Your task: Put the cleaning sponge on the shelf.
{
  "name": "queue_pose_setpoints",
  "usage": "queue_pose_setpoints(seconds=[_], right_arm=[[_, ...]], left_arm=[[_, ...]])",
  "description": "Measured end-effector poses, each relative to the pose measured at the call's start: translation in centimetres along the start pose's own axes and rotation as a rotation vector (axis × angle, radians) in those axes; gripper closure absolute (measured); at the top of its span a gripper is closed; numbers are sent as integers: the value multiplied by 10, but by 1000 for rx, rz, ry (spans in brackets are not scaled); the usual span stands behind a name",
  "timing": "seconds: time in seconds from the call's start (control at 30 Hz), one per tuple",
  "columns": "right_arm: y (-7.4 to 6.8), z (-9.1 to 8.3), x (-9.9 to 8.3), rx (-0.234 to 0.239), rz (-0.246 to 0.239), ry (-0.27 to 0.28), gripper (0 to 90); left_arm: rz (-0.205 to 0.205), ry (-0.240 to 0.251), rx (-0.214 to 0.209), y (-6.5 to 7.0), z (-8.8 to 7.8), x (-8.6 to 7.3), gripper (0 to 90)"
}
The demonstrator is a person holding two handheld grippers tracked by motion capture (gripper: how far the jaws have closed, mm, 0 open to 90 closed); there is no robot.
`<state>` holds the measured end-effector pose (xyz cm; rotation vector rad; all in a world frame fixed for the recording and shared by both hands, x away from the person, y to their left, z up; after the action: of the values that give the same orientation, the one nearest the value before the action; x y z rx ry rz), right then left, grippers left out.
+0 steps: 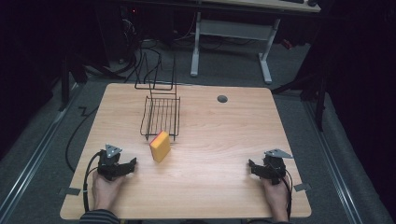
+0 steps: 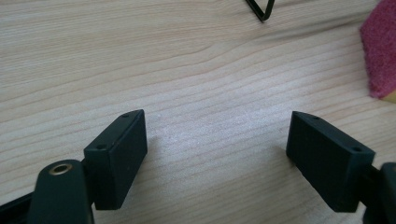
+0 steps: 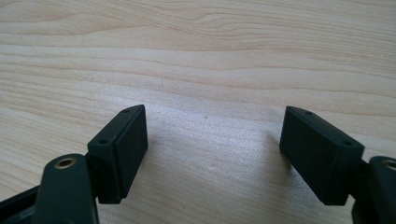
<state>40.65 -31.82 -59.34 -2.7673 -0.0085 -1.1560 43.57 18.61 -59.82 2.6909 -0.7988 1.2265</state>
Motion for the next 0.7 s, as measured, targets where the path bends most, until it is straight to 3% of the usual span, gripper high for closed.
queue_pose_setpoints(seconds=[0.7], right_arm=[[0,0,0,0,2,-1,236]], left_arm=[[7,22,-27,1,-12,6,216]])
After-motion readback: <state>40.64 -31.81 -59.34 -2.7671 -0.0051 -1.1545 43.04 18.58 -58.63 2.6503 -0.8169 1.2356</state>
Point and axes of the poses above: each handheld gripper's, and its own axes: z roughly forward along the jaws, x roughly out of its top, y roughly to its right, the point moved 9 cm from there along z, roughly forward along the jaws, and after that the axes turned 12 degrees about z, right-handed, at the moved point
